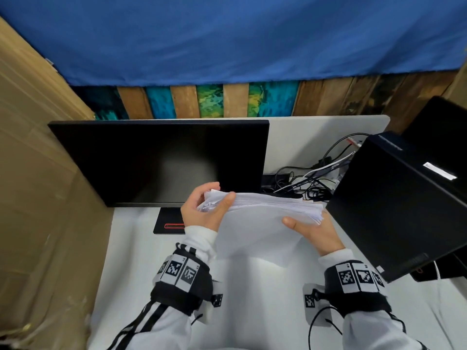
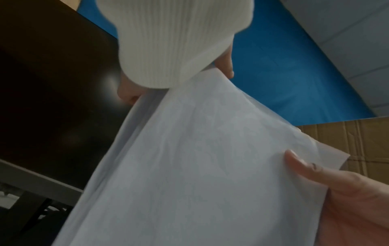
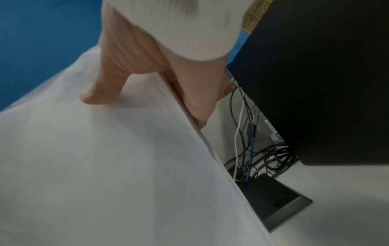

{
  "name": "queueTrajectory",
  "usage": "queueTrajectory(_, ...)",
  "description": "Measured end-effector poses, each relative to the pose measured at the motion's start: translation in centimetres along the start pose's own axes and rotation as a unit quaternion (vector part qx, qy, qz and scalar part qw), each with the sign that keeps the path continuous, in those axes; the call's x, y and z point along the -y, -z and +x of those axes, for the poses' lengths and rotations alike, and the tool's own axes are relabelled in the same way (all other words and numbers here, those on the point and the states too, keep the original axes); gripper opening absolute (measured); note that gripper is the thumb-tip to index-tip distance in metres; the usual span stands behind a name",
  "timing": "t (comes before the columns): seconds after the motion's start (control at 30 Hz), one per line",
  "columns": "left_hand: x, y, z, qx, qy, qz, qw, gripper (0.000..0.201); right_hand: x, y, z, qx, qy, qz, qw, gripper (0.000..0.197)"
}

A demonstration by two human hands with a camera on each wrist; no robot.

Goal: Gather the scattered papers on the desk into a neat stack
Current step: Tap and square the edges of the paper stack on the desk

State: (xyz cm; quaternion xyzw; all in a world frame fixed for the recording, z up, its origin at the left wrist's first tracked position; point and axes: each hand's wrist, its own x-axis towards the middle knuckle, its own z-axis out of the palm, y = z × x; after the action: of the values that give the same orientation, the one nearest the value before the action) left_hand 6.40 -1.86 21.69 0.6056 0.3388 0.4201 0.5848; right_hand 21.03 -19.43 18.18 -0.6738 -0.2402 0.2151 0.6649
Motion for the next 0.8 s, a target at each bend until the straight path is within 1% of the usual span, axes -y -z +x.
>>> queueTrajectory(0.07, 0.1, 0.0, 0.3, -0.045, 0.013, -0.009, 0.999, 0.024, -0.2, 0.1, -0.2, 0.004, -0.013, 0.011, 1.000, 0.039)
queueTrajectory(0.13, 0.4, 0.1, 0.7, -0.095, 0.017, -0.023, 0.995, 0.021, -0.4, 0.0, -0.3, 0.018, -0.017, 0.008, 1.000, 0.043)
queueTrajectory(0.17, 0.5, 0.0, 0.8, -0.110, 0.008, -0.032, 0.993, 0.021, -0.5, 0.0, -0.3, 0.027, -0.014, 0.004, 1.000, 0.045)
queueTrajectory(0.2, 0.3, -0.1, 0.8, -0.101, -0.002, -0.037, 0.994, 0.022, -0.6, -0.2, -0.3, 0.038, -0.010, 0.000, 0.999, 0.047)
queueTrajectory(0.3, -0.4, -0.3, 0.9, -0.004, -0.059, -0.008, 0.998, 0.030, -0.4, -0.5, -0.2, 0.065, -0.002, -0.019, 0.998, 0.045)
queueTrajectory(0.4, -0.7, 0.0, 2.1, 0.023, -0.040, -0.020, 0.999, 0.033, -0.6, -0.2, 0.1, 0.078, 0.006, -0.025, 0.997, 0.041)
queueTrajectory(0.43, -0.8, 0.0, 2.3, 0.049, -0.050, -0.008, 0.998, 0.032, -0.5, 0.0, 0.2, 0.078, 0.010, -0.025, 0.997, 0.040)
queueTrajectory(0.5, -0.8, -0.1, 2.3, 0.109, -0.091, 0.036, 0.989, 0.037, -0.4, -0.1, 0.5, 0.073, 0.019, -0.021, 0.997, 0.034)
queueTrajectory(0.53, -0.7, -0.2, 2.2, 0.133, -0.098, 0.050, 0.985, 0.041, -0.4, -0.4, 0.6, 0.059, 0.024, -0.023, 0.998, 0.029)
queueTrajectory(0.6, -1.0, -0.4, 1.9, 0.188, -0.096, 0.084, 0.974, 0.053, -0.3, -1.1, 0.9, 0.002, 0.034, -0.030, 0.999, 0.019)
queueTrajectory(0.63, -1.1, -0.6, 1.8, 0.212, -0.098, 0.139, 0.962, 0.058, -0.4, -1.3, 1.1, -0.030, 0.034, -0.018, 0.999, 0.017)
queueTrajectory(0.67, -1.3, -0.7, 1.8, 0.228, -0.117, 0.245, 0.935, 0.061, -0.1, -1.6, 1.2, -0.056, 0.033, -0.011, 0.998, 0.016)
queueTrajectory(0.7, -1.5, -0.7, 1.8, 0.232, -0.155, 0.378, 0.883, 0.061, 0.4, -1.9, 1.3, -0.064, 0.044, -0.013, 0.997, 0.017)
queueTrajectory(0.73, -1.9, -0.7, 1.9, 0.229, -0.192, 0.483, 0.823, 0.059, 1.2, -2.2, 1.3, -0.053, 0.065, -0.022, 0.996, 0.019)
queueTrajectory(0.77, -2.3, -0.7, 2.1, 0.224, -0.215, 0.535, 0.786, 0.058, 1.9, -2.5, 1.3, -0.025, 0.095, -0.039, 0.994, 0.022)
queueTrajectory(0.8, -2.8, -0.7, 2.3, 0.229, -0.217, 0.540, 0.780, 0.058, 2.9, -2.9, 1.2, 0.007, 0.123, -0.063, 0.990, 0.025)
